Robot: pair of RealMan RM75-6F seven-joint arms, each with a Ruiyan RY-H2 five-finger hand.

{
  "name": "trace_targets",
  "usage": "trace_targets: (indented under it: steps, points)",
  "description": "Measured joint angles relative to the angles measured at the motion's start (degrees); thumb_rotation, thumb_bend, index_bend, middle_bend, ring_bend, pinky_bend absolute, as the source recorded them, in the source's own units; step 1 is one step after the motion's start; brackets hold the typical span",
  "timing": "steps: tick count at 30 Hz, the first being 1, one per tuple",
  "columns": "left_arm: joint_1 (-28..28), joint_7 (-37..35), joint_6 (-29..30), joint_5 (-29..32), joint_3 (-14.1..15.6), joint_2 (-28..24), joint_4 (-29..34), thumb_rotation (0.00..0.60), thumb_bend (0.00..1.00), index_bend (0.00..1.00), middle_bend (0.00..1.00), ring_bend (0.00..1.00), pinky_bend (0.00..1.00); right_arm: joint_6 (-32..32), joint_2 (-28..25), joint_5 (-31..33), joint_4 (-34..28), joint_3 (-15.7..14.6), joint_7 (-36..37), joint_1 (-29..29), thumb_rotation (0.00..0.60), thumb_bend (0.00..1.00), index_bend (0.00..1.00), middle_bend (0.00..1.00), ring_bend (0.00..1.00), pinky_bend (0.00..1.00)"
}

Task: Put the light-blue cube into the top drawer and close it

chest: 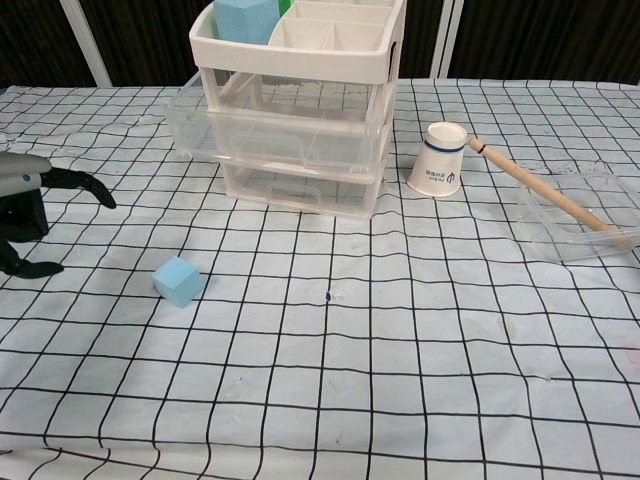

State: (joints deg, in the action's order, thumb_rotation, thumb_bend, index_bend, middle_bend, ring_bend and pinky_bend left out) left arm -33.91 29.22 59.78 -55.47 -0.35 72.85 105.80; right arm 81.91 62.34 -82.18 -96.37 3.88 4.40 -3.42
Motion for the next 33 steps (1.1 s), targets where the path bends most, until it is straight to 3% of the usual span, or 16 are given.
trace_targets:
  steps: [16,26,33]
  points:
    - [-5.96,3.30,-4.42,6.02,-2.89,10.99,-9.05,0.600,0.23,0.28,1.00,0.97,0.91,0.00,-0.01,0.01,0.06,0.04,0.13,-0.01,0.600,0.25,0.04,0.00,0.00,0.18]
    - [-7.62,2.82,-5.92,6.73,-3.04,13.43,-10.45,0.600,0.28,0.36,1.00,0.97,0.91,-0.04,-0.04,-0.07,0.07,0.01,0.29,-0.02,0.600,0.25,0.03,0.00,0.00,0.18]
    - [-7.75,2.04,-5.97,6.52,-2.59,13.66,-10.51,0.600,0.37,0.48,1.00,0.97,0.91,-0.04,-0.05,0.00,0.02,0.03,0.31,-0.01,0.600,0.25,0.03,0.00,0.00,0.18]
